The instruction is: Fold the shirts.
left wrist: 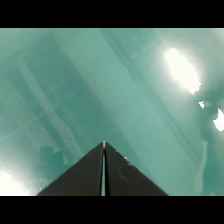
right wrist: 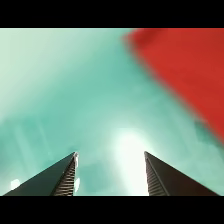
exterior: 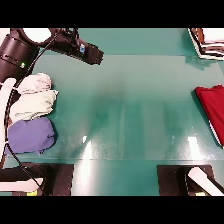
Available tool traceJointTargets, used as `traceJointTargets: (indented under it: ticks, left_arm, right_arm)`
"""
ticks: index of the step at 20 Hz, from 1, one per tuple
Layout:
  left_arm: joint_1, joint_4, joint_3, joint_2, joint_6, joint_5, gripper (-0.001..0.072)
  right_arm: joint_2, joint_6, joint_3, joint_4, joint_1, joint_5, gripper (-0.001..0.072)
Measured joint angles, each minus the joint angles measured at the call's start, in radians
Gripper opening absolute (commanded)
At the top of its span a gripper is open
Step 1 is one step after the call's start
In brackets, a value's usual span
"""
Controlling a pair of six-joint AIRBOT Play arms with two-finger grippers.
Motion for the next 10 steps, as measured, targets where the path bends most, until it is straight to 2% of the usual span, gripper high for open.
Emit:
traceJointTargets:
  ticks: [1, 2, 4, 5, 10]
  left_arm:
    - [0.0, 0.0, 0.0, 0.0, 0.0, 0.0, 0.0029]
    - [0.0, 0.0, 0.0, 0.0, 0.0, 0.001, 0.0029]
    - [0.0, -0.001, 0.0, 0.0, 0.0, 0.005, 0.003]
    - [0.0, -0.001, 0.0, 0.0, 0.0, 0.006, 0.003]
    - [0.0, -0.001, 0.0, 0.0, 0.0, 0.008, 0.003]
  right_arm:
    - [0.01, 0.0, 0.0, 0.005, 0.074, -0.014, 0.0444]
    - [0.017, 0.0, 0.0, 0.007, 0.147, -0.03, 0.0351]
    - [0.033, 0.0, 0.0, 0.016, 0.296, -0.07, 0.0094]
    - [0.038, 0.0, 0.0, 0.016, 0.36, -0.09, 0.0017]
    - [0.05, 0.0, 0.0, 0.017, 0.593, -0.152, 0.0018]
